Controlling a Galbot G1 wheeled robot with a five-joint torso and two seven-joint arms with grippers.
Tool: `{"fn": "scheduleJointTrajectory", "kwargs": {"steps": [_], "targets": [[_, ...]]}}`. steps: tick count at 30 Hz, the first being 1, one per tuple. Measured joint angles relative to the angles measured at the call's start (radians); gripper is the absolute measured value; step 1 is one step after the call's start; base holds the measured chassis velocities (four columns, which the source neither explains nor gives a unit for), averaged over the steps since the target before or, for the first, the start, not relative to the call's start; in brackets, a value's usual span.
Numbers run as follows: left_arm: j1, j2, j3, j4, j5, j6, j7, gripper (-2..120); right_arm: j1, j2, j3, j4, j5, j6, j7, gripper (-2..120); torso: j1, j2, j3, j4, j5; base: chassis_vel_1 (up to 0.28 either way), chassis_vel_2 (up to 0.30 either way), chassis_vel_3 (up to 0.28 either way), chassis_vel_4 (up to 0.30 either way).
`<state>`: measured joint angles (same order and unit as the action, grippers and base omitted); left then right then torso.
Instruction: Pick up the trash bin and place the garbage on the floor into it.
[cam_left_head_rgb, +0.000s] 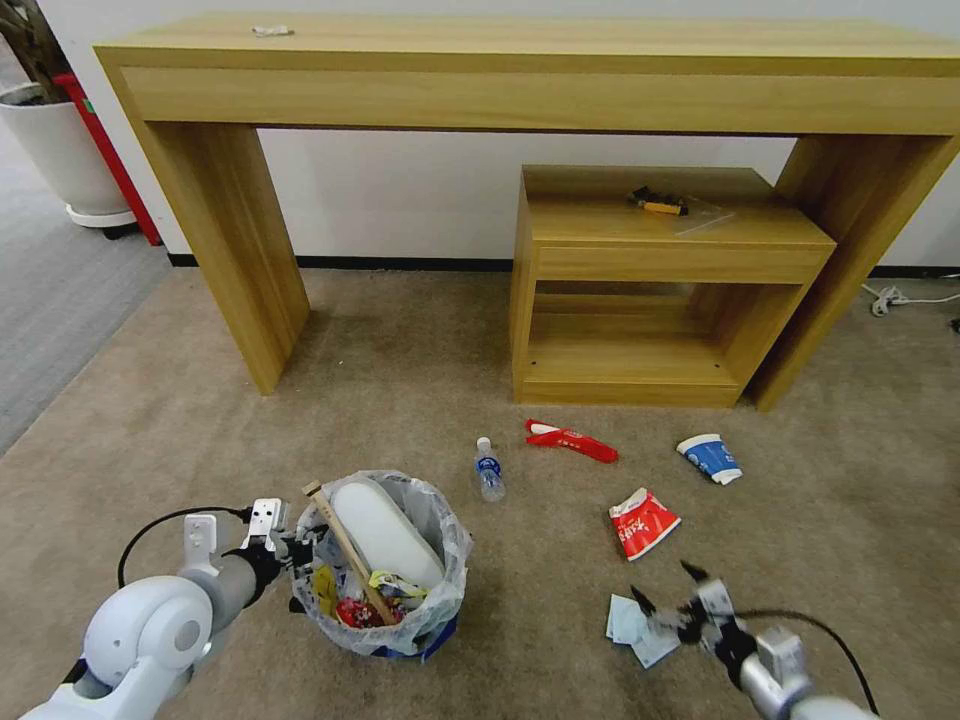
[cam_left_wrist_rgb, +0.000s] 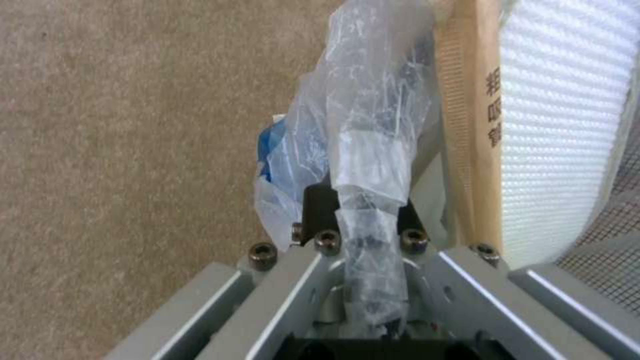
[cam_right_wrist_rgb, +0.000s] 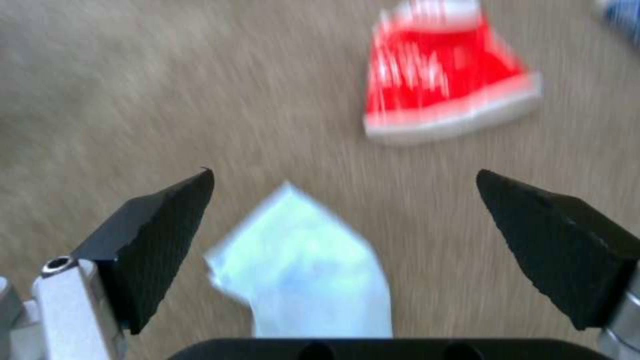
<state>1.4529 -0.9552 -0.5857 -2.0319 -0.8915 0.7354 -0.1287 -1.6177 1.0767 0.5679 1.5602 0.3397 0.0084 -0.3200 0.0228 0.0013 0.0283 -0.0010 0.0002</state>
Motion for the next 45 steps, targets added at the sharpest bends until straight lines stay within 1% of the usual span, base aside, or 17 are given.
{"fn": "scheduleJointTrajectory", "kwargs": {"steps": [2, 8, 12, 15, 17, 20, 24, 26, 28, 30, 32, 33, 36, 37, 41, 42, 45], "targets": [[0.002, 0.003, -0.002, 0.003, -0.013, 0.000, 0.000, 0, 0.041, 0.021, -0.010, -0.083, 0.017, 0.001, -0.014, 100, 0.000, 0.000, 0.000, 0.0004, 0.0000, 0.000, 0.000, 0.000, 0.000], [0.014, 0.007, -0.005, 0.000, -0.016, 0.000, -0.002, 0, 0.118, 0.059, -0.043, -0.185, 0.024, -0.003, -0.031, 100, 0.000, 0.000, 0.000, 0.0005, -0.0002, 0.000, 0.000, 0.000, 0.000], [0.019, 0.011, -0.006, -0.008, -0.016, 0.000, -0.005, 0, 0.161, 0.085, -0.070, -0.245, 0.009, -0.003, -0.033, 90, 0.000, 0.000, 0.000, 0.0003, -0.0002, 0.000, 0.000, 0.000, 0.000], [0.018, 0.018, -0.006, -0.013, -0.019, 0.000, -0.007, 0, 0.190, 0.105, -0.087, -0.294, -0.004, -0.008, -0.034, 78, 0.000, 0.000, 0.000, 0.0002, -0.0001, 0.000, 0.000, 0.000, 0.000], [0.018, 0.018, -0.006, -0.014, -0.020, 0.000, -0.008, 0, 0.194, 0.108, -0.089, -0.302, -0.007, -0.007, -0.034, 75, 0.000, 0.000, 0.000, 0.0002, -0.0002, 0.000, 0.000, 0.000, 0.000], [0.015, 0.020, -0.005, -0.016, -0.023, 0.000, -0.009, 0, 0.206, 0.111, -0.090, -0.325, -0.019, 0.000, -0.031, 59, 0.000, 0.000, 0.000, -0.0004, -0.0014, 0.000, 0.000, 0.000, 0.000], [0.013, 0.021, -0.005, -0.016, -0.024, 0.000, -0.009, 0, 0.208, 0.110, -0.090, -0.327, -0.020, 0.000, -0.028, 49, 0.000, 0.000, 0.000, -0.0004, -0.0013, 0.000, 0.000, 0.000, 0.000], [0.012, 0.022, -0.005, -0.014, -0.026, 0.000, -0.009, 0, 0.210, 0.112, -0.089, -0.329, -0.026, 0.004, -0.023, 39, 0.000, 0.000, 0.000, -0.0003, -0.0013, 0.000, 0.000, 0.000, 0.000], [0.011, 0.023, -0.005, -0.014, -0.027, 0.000, -0.009, 0, 0.208, 0.115, -0.090, -0.323, -0.029, 0.007, -0.023, 34, 0.000, 0.000, 0.000, 0.0002, -0.0008, 0.000, 0.000, 0.000, 0.000], [0.011, 0.025, -0.007, -0.014, -0.030, 0.000, -0.009, 0, 0.203, 0.117, -0.092, -0.304, -0.034, 0.007, -0.018, 25, 0.000, 0.000, 0.000, 0.0007, 0.0018, 0.000, 0.000, 0.000, 0.000], [0.012, 0.025, -0.008, -0.014, -0.030, 0.000, -0.009, 0, 0.199, 0.118, -0.091, -0.283, -0.042, 0.008, -0.013, 15, 0.000, 0.000, 0.000, 0.0008, 0.0006, 0.000, 0.000, 0.000, 0.000], [0.012, 0.025, -0.008, -0.014, -0.030, 0.000, -0.009, 0, 0.199, 0.118, -0.091, -0.283, -0.042, 0.008, -0.013, 15, 0.000, 0.000, 0.000, 0.0008, 0.0006, 0.000, 0.000, 0.000, 0.000], [0.012, 0.028, -0.010, -0.017, -0.030, 0.000, -0.007, 0, 0.196, 0.116, -0.078, -0.241, -0.070, 0.020, -0.006, 2, 0.000, 0.000, 0.000, 0.0005, 0.0007, 0.000, 0.000, 0.000, 0.000], [0.012, 0.028, -0.010, -0.017, -0.030, 0.000, -0.007, 0, 0.196, 0.116, -0.078, -0.241, -0.070, 0.020, -0.006, 2, 0.000, 0.000, 0.000, 0.0005, 0.0007, 0.000, 0.000, 0.000, 0.000], [0.010, 0.036, -0.005, -0.024, -0.035, 0.000, -0.006, 0, 0.187, 0.080, -0.029, -0.086, -0.092, 0.031, -0.019, 0, 0.000, 0.000, 0.000, 0.0003, 0.0000, 0.000, 0.000, 0.000, 0.000], [0.010, 0.036, -0.005, -0.024, -0.035, 0.000, -0.006, 0, 0.187, 0.080, -0.029, -0.086, -0.092, 0.031, -0.019, 0, 0.000, 0.000, 0.000, 0.0003, 0.0000, 0.000, 0.000, 0.000, 0.000], [0.004, 0.038, 0.005, -0.028, -0.040, 0.000, -0.011, 0, 0.197, 0.016, -0.014, 0.061, -0.083, 0.021, -0.049, 0, 0.000, 0.000, 0.000, 0.0002, -0.0002, 0.000, 0.000, 0.000, 0.000]]}}
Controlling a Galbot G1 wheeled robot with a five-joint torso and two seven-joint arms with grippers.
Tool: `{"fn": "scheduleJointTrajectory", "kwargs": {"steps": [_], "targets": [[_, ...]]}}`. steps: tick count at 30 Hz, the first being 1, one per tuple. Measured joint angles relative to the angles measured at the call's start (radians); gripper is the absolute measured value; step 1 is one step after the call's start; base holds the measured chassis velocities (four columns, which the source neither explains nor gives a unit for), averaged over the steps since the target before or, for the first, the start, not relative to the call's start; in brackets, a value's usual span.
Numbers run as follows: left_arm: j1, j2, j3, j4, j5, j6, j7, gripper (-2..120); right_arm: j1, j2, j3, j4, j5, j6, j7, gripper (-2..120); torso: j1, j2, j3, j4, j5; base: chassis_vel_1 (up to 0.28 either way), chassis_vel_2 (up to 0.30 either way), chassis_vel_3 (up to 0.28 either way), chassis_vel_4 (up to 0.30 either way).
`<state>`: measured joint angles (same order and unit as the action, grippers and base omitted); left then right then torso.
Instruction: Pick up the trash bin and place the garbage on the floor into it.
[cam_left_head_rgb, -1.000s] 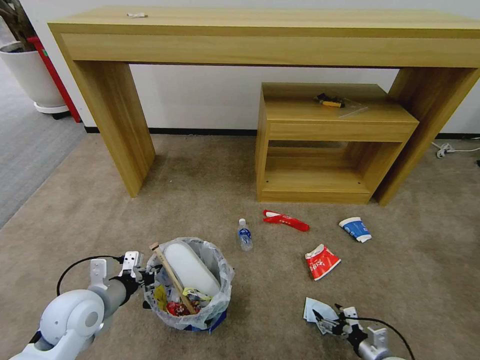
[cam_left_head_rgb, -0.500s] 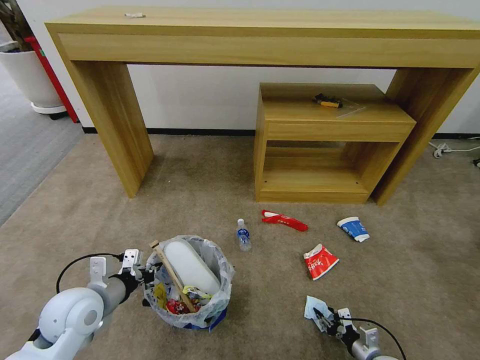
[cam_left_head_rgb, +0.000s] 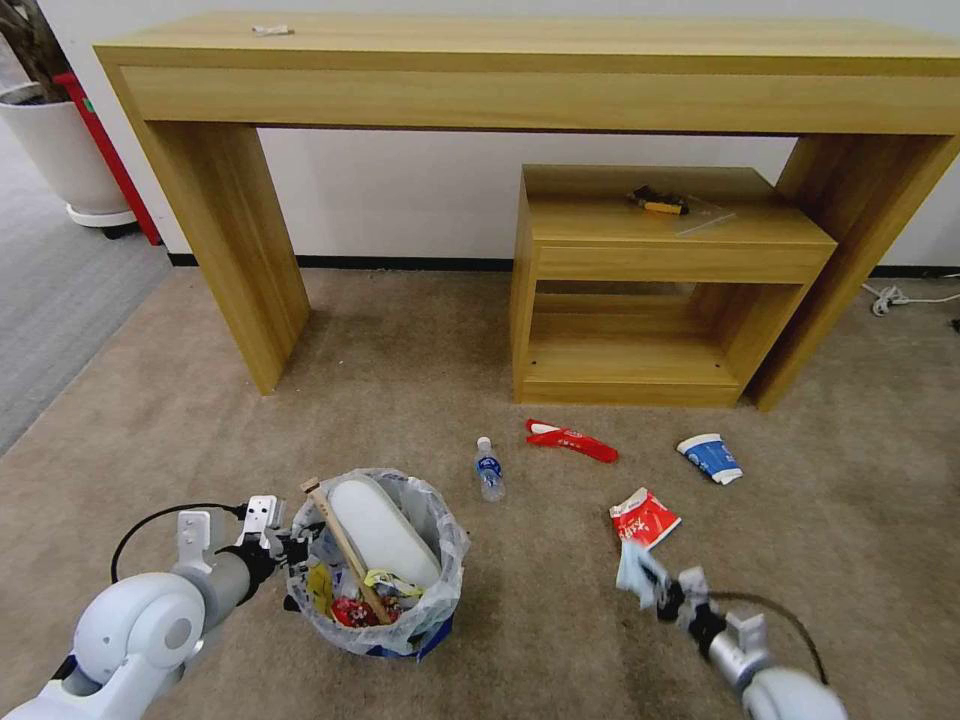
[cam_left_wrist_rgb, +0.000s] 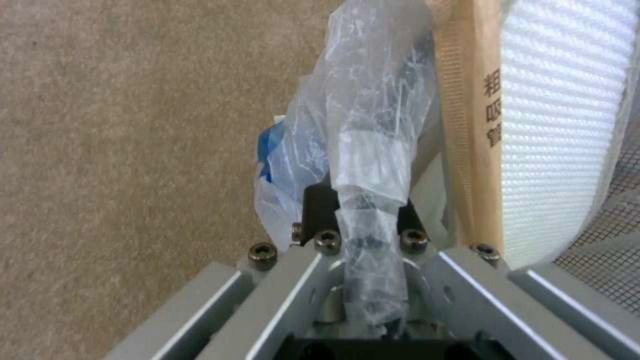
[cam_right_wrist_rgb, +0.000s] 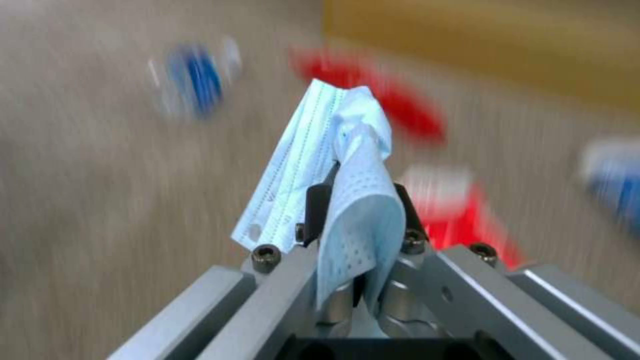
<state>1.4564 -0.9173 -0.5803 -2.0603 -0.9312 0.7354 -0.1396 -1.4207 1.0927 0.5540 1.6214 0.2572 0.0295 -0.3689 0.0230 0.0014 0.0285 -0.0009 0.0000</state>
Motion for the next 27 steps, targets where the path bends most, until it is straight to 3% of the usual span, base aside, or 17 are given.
{"fn": "scheduleJointTrajectory", "kwargs": {"steps": [1, 5, 8, 10, 12, 13, 14, 17, 18, 21, 27], "targets": [[0.000, 0.000, 0.000, 0.000, 0.000, 0.000, 0.000, 0, 0.000, 0.000, 0.000, 0.000, 0.000, 0.000, 0.000, 0, 0.000, 0.000, 0.000, 0.0000, 0.0000, 0.000, 0.000, 0.000, 0.000], [-0.009, 0.005, 0.012, -0.001, -0.003, 0.000, -0.008, 0, 0.045, -0.109, -0.040, 0.203, 0.078, -0.088, -0.071, 0, 0.000, 0.000, 0.000, -0.0001, -0.0002, 0.000, 0.000, 0.000, 0.000], [-0.013, 0.006, 0.015, -0.001, -0.003, 0.000, -0.009, 0, 0.081, -0.137, -0.071, 0.248, 0.108, -0.123, -0.098, 0, 0.000, 0.000, 0.000, -0.0002, 0.0001, 0.000, 0.000, 0.000, 0.000], [-0.017, 0.010, 0.019, -0.002, -0.005, 0.000, -0.010, 0, 0.138, -0.164, -0.121, 0.281, 0.137, -0.157, -0.115, 0, 0.000, 0.000, 0.000, -0.0001, 0.0000, 0.000, 0.000, 0.000, 0.000], [-0.029, 0.022, 0.035, -0.002, -0.011, 0.000, -0.015, 0, 0.297, -0.197, -0.253, 0.306, 0.199, -0.234, -0.142, 0, 0.000, 0.000, 0.000, 0.0004, -0.0002, 0.000, 0.000, 0.000, 0.000], [-0.036, 0.029, 0.042, -0.001, -0.017, 0.000, -0.021, 0, 0.369, -0.200, -0.323, 0.302, 0.208, -0.259, -0.160, 0, 0.000, 0.000, 0.000, 0.0005, -0.0002, 0.000, 0.000, 0.000, 0.000], [-0.036, 0.029, 0.042, -0.001, -0.017, 0.000, -0.021, 0, 0.369, -0.200, -0.323, 0.302, 0.208, -0.259, -0.160, 0, 0.000, 0.000, 0.000, 0.0005, -0.0002, 0.000, 0.000, 0.000, 0.000], [-0.058, 0.049, 0.062, 0.001, -0.052, 0.000, -0.046, 0, 0.546, -0.186, -0.511, 0.259, 0.214, -0.304, -0.202, 0, 0.000, 0.000, 0.000, 0.0002, 0.0000, 0.000, 0.000, 0.000, 0.000], [-0.058, 0.049, 0.062, 0.001, -0.052, 0.000, -0.046, 0, 0.546, -0.186, -0.511, 0.259, 0.214, -0.304, -0.202, 0, 0.000, 0.000, 0.000, 0.0002, 0.0000, 0.000, 0.000, 0.000, 0.000], [-0.074, 0.066, 0.074, 0.013, -0.064, 0.000, -0.046, 0, 0.692, -0.159, -0.689, 0.224, 0.216, -0.323, -0.209, 0, 0.000, 0.000, 0.000, 0.0000, -0.0002, 0.000, 0.000, 0.000, 0.000], [-0.084, 0.074, 0.087, 0.017, -0.070, 0.000, -0.045, 0, 0.802, -0.109, -0.850, 0.178, 0.195, -0.337, -0.205, 0, 0.000, 0.000, 0.000, 0.0002, -0.0001, 0.000, 0.000, 0.000, 0.000]]}}
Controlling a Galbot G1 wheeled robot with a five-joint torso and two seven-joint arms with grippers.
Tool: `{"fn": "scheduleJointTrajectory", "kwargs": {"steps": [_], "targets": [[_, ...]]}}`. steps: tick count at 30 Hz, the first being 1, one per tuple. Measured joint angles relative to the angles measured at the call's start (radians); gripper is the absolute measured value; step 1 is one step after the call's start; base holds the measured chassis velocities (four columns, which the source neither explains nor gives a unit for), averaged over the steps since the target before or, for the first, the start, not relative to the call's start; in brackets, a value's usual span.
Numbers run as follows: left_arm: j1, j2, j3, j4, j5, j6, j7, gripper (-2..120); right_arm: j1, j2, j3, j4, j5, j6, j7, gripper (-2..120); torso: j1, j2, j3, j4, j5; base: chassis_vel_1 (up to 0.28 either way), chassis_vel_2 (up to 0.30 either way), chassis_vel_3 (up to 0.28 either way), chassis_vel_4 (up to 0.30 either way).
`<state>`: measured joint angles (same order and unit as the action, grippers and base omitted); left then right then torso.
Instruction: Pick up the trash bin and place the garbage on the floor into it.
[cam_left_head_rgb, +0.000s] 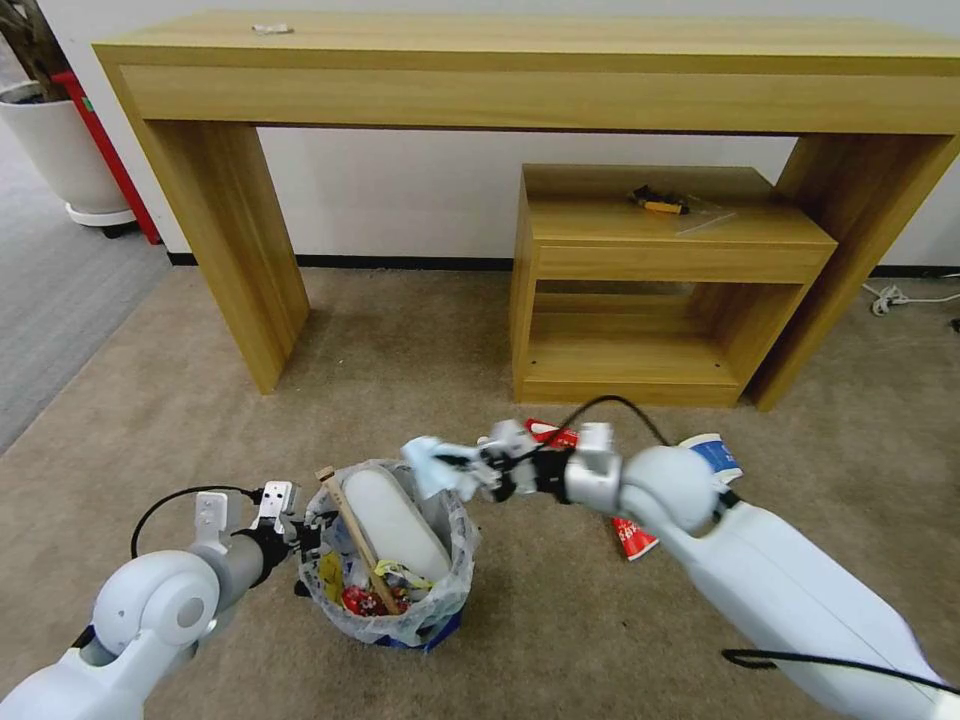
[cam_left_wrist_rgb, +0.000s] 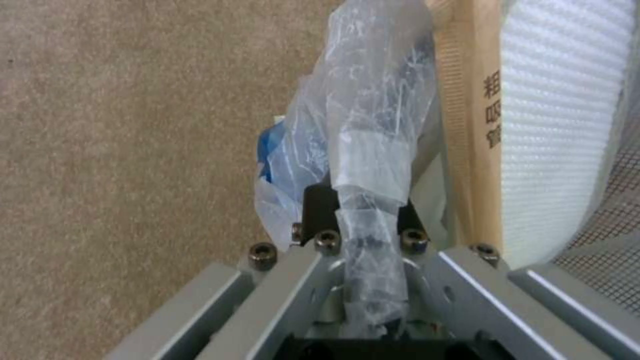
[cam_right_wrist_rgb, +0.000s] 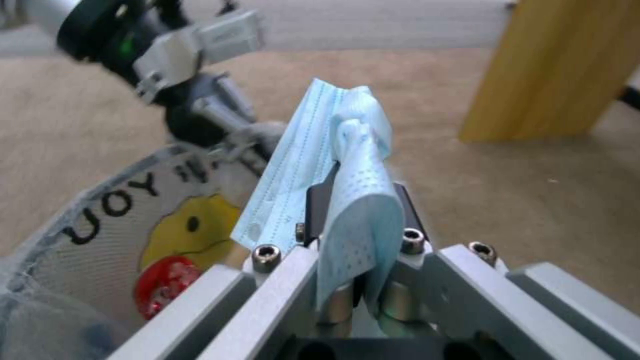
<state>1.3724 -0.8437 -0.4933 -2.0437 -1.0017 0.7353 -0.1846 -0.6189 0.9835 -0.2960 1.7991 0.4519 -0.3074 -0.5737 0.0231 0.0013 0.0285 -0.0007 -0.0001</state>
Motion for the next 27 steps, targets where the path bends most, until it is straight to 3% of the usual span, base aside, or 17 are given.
{"fn": "scheduleJointTrajectory", "kwargs": {"steps": [4, 8, 13, 15, 20, 23, 27], "targets": [[-0.004, 0.000, 0.004, -0.002, -0.004, 0.000, -0.002, 0, 0.031, 0.026, -0.073, -0.029, -0.070, -0.010, 0.004, 0, 0.000, 0.000, 0.000, -0.0002, 0.0000, 0.000, 0.000, 0.000, 0.000], [-0.004, 0.000, 0.007, -0.002, -0.004, 0.000, -0.003, 0, 0.025, 0.036, -0.111, -0.031, -0.103, -0.026, 0.074, 2, 0.000, 0.000, 0.000, -0.0002, 0.0000, 0.000, 0.000, 0.000, 0.000], [-0.006, 0.000, 0.013, -0.005, -0.004, 0.000, -0.004, 0, 0.001, 0.038, -0.109, -0.031, -0.104, -0.024, 0.111, 18, 0.000, 0.000, 0.000, -0.0002, 0.0002, 0.000, 0.000, 0.000, 0.000], [-0.003, -0.003, 0.019, -0.012, 0.000, 0.000, -0.007, 0, -0.013, 0.031, -0.081, -0.017, -0.080, -0.025, 0.114, 36, 0.000, 0.000, 0.000, -0.0003, 0.0002, 0.000, 0.000, 0.000, 0.000], [-0.001, -0.006, 0.022, -0.017, 0.002, 0.000, -0.009, 0, -0.021, 0.030, -0.065, -0.011, -0.074, -0.024, 0.118, 50, 0.000, 0.000, 0.000, -0.0001, 0.0002, 0.000, 0.000, 0.000, 0.000], [0.001, -0.009, 0.024, -0.020, 0.004, 0.000, -0.013, 0, -0.027, 0.031, -0.062, -0.011, -0.072, -0.019, 0.129, 67, 0.000, 0.000, 0.000, -0.0001, 0.0002, 0.000, 0.000, 0.000, 0.000], [0.008, -0.013, 0.023, -0.021, 0.008, 0.000, -0.014, 0, -0.035, 0.035, -0.056, -0.011, -0.069, -0.017, 0.142, 78, 0.000, 0.000, 0.000, -0.0001, 0.0003, 0.000, 0.000, 0.000, 0.000]]}}
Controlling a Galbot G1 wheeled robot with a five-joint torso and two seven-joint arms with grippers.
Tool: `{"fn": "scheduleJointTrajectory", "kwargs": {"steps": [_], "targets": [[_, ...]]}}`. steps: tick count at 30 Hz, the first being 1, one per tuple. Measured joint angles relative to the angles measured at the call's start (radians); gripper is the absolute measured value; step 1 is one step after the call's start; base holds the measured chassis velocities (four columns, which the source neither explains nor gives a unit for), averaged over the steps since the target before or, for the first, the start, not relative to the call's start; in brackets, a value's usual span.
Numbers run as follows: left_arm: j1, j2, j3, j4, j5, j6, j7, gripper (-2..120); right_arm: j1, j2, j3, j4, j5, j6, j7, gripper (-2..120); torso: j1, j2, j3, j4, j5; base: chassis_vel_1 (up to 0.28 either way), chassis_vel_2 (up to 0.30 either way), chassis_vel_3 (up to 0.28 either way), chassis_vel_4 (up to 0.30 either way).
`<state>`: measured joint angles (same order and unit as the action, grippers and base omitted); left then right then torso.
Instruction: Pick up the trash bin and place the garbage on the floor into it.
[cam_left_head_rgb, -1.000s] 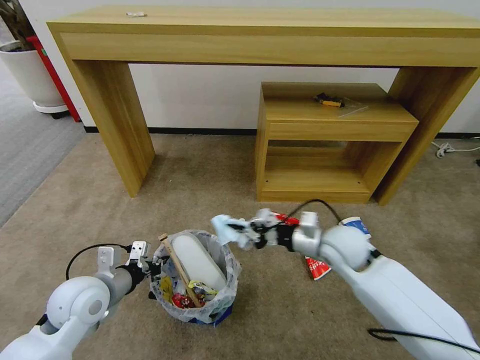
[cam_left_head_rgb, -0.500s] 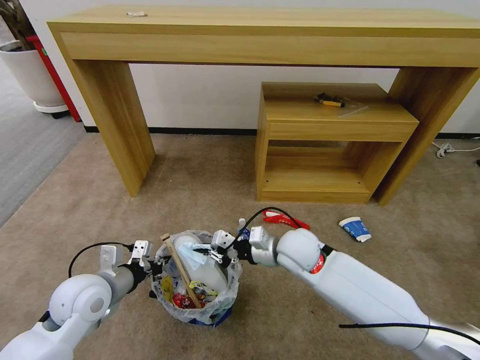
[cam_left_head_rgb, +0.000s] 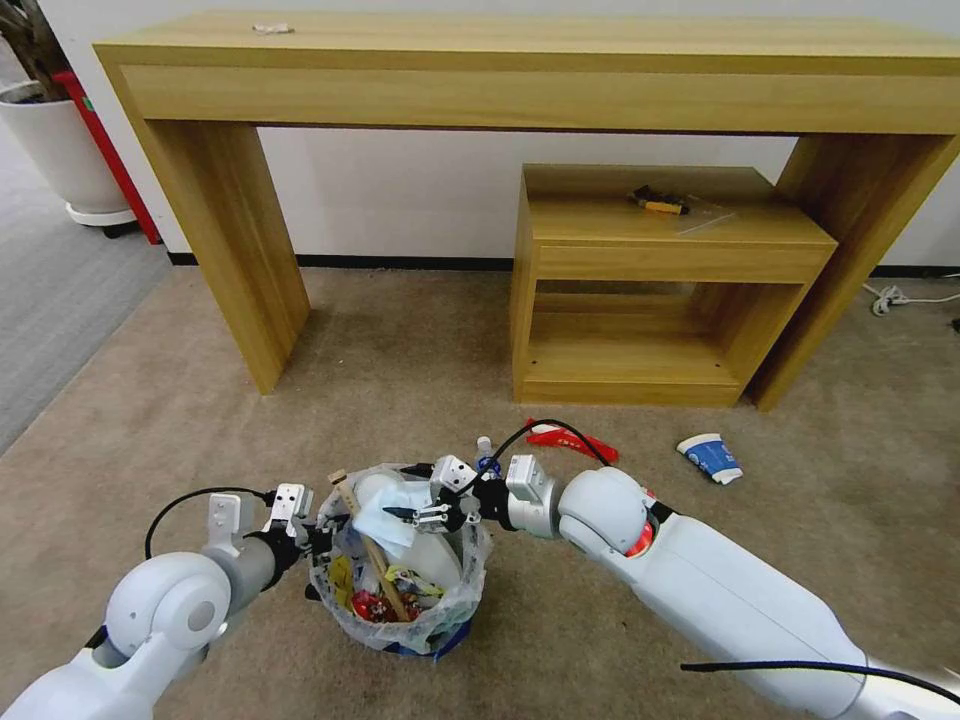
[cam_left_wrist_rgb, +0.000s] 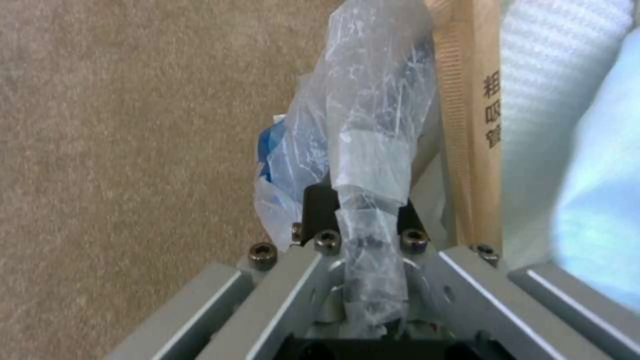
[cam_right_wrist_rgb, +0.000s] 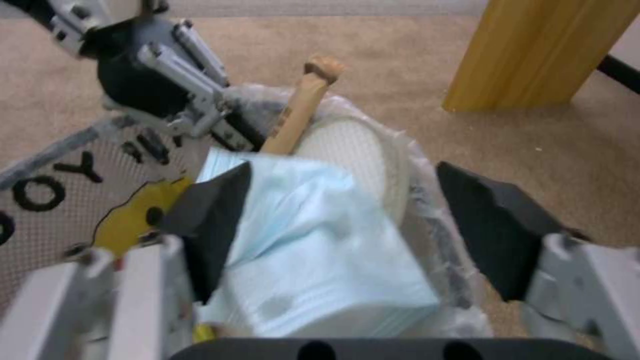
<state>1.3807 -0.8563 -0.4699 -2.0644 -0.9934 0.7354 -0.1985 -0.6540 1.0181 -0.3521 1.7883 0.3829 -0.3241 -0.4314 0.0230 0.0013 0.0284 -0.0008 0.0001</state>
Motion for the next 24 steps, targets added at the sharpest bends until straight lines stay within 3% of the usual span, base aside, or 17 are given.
{"fn": "scheduleJointTrajectory", "kwargs": {"steps": [1, 4, 7, 11, 15, 17, 18, 24], "targets": [[0.000, 0.000, 0.000, 0.000, 0.000, 0.000, 0.000, 0, 0.000, 0.000, 0.000, 0.000, 0.000, 0.000, 0.000, 78, 0.000, 0.000, 0.000, 0.0000, 0.0000, 0.000, 0.000, 0.000, 0.000], [0.005, -0.004, -0.005, 0.001, 0.004, 0.000, 0.000, 0, -0.009, 0.003, 0.015, 0.007, 0.012, 0.002, 0.019, 95, 0.000, 0.000, 0.000, 0.0001, 0.0000, 0.000, 0.000, 0.000, 0.000], [0.004, -0.011, -0.010, 0.012, 0.006, 0.000, 0.000, 0, -0.023, 0.004, 0.040, 0.020, 0.028, 0.002, 0.033, 99, 0.000, 0.000, 0.000, 0.0001, 0.0000, 0.000, 0.000, 0.000, 0.000], [0.000, -0.026, -0.021, 0.024, 0.009, 0.000, 0.001, 0, -0.064, 0.000, 0.101, 0.039, 0.051, 0.003, 0.064, 100, 0.000, 0.000, 0.000, 0.0001, -0.0001, 0.000, 0.000, 0.000, 0.000], [0.007, -0.036, -0.038, 0.033, 0.012, 0.000, 0.008, 0, -0.138, -0.014, 0.166, 0.044, 0.082, 0.026, 0.175, 100, 0.000, 0.000, 0.000, -0.0001, 0.0001, 0.000, 0.000, 0.000, 0.000], [0.019, -0.043, -0.053, 0.038, 0.024, 0.000, 0.025, 0, -0.203, -0.022, 0.232, 0.044, 0.095, 0.043, 0.251, 100, 0.000, 0.000, 0.000, 0.0003, 0.0001, 0.000, 0.000, 0.000, 0.000], [0.019, -0.043, -0.053, 0.038, 0.024, 0.000, 0.025, 0, -0.203, -0.022, 0.232, 0.044, 0.095, 0.043, 0.251, 100, 0.000, 0.000, 0.000, 0.0003, 0.0001, 0.000, 0.000, 0.000, 0.000], [0.029, -0.061, -0.086, 0.073, 0.072, 0.000, 0.076, 0, -0.398, 0.010, 0.490, 0.059, 0.062, 0.072, 0.275, 100, 0.000, 0.000, 0.000, 0.0000, 0.0001, 0.000, 0.000, 0.000, 0.000]]}}
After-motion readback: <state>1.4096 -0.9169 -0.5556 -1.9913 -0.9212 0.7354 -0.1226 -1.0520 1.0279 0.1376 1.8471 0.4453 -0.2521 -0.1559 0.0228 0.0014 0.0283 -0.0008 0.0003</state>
